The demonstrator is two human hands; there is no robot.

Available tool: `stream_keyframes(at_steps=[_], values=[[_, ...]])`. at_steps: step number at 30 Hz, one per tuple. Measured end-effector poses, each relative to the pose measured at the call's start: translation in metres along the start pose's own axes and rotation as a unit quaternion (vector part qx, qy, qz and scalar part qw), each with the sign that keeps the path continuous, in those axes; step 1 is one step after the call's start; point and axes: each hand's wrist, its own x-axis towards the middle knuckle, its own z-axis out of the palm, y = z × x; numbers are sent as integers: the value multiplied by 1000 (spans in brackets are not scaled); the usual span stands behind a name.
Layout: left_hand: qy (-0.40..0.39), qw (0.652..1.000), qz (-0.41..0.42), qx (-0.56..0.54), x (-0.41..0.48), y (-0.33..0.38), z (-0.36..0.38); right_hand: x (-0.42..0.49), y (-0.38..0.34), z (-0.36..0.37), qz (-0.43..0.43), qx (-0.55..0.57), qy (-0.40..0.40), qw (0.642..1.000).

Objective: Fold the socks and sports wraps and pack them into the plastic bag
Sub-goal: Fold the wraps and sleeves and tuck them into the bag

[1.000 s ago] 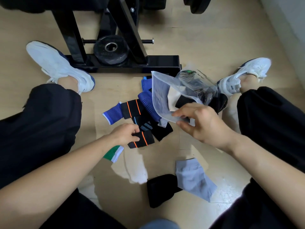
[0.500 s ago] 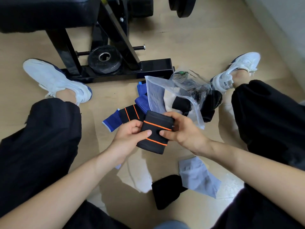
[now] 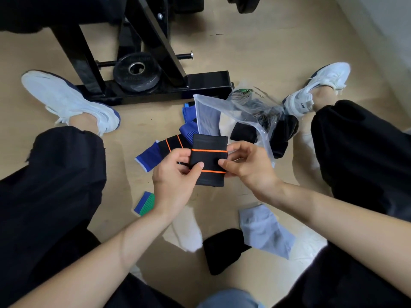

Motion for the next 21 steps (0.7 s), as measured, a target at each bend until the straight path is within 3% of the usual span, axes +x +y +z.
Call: stream_keyframes(at_steps=[3,6,18,21], values=[[-4,994,102,47,-6,2,3,-1,2,2,-20,-15,10,1000],[-41,988,145,41,-9,2,8,-5,3,4,-45,-18,-1,999],[-134,970,202,-23,-3,3,4,-10,-7,1,-35,19,-29,999],[-116,972,201,-16,1,7,-3,-11,-12,0,-12,45,-58,997]])
